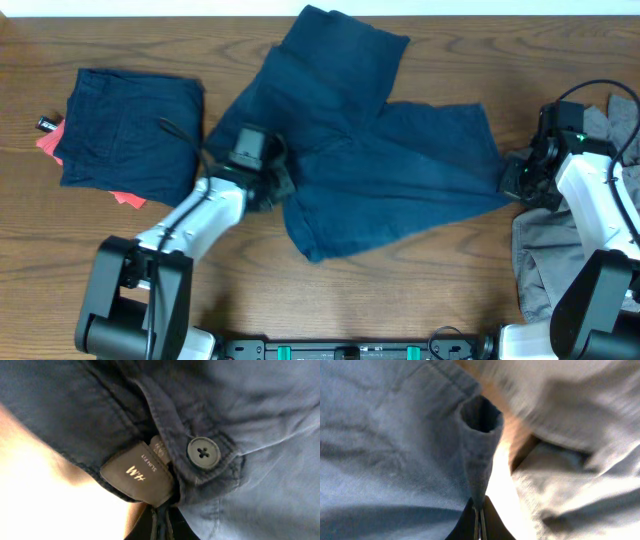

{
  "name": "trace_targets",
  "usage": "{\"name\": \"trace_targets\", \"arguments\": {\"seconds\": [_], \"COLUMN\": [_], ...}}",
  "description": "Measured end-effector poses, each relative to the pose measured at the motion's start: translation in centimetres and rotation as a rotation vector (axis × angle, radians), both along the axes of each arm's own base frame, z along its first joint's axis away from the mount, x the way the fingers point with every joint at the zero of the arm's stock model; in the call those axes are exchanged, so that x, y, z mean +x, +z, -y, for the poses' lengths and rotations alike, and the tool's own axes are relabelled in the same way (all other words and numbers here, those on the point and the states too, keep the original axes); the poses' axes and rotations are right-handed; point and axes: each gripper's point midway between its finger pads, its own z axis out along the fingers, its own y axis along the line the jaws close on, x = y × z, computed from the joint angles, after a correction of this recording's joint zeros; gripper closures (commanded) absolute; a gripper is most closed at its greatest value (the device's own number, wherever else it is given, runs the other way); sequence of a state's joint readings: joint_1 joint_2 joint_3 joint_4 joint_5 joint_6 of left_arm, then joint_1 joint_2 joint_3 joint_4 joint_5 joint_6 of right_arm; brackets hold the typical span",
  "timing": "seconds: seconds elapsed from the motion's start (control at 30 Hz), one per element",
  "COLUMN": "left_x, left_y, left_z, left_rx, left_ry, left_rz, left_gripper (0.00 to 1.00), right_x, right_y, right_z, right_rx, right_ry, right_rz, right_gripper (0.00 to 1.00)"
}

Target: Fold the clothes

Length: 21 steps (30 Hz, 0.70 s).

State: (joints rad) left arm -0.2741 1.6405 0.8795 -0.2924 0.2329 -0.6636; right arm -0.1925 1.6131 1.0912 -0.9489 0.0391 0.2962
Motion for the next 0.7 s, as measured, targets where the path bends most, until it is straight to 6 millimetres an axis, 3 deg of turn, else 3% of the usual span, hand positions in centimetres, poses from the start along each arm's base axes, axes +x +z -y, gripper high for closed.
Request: {"name": "trace_targets", "arguments": {"seconds": [0.13,0.17,0.23,0.27,0.3,0.4,0.57,0.7], "left_x": [3.4,3.8,3.5,2.8,1.9,-2.3,-8.6,-11.5], "left_y": [2.5,2.9,2.8,2.4,2.0,0.7,0.8,1.4], "left_z": [-1.8,-2.0,-2.5,-2.9,-3.2,-3.8,-2.1,-0.4], "left_rx": [-0.011,-0.016,-0.009,-0.003,0.002,0.005,-0.098,-0.147], "left_ry": [0.016,0.014,0.004,0.012,0.015,0.009,-0.032,-0.077], "left_rz": [0.101,0.11,0.09,0.053,0.009,-0.176,-0.441,-0.553], "left_gripper": [0.93,0.83,0.49,0.33,0.24,0.13,0.11,0.11], "right_x": [-1.3,-1.4,-1.5,-1.5,-1.5,-1.2,0.0,1.2], "right_y": [-0.1,-0.1,-0.1,-0.1,-0.1,-0.1,-0.1,0.1], "right_z": [-1.7,-1.9,-1.9,-1.8,-1.7,-1.6,-1.3,-1.4], "right_rx": [0.079,0.091,0.089,0.085,0.078,0.071,0.058,0.048], "right_ry": [0.001,0.001,0.001,0.0,0.0,0.0,0.002,0.014], "right_rz": [-0.052,-0.056,-0.059,-0.059,-0.059,-0.048,0.001,0.046], "right_gripper": [0.99,0.99,0.99,0.99,0.99,0.99,0.99,0.99]}}
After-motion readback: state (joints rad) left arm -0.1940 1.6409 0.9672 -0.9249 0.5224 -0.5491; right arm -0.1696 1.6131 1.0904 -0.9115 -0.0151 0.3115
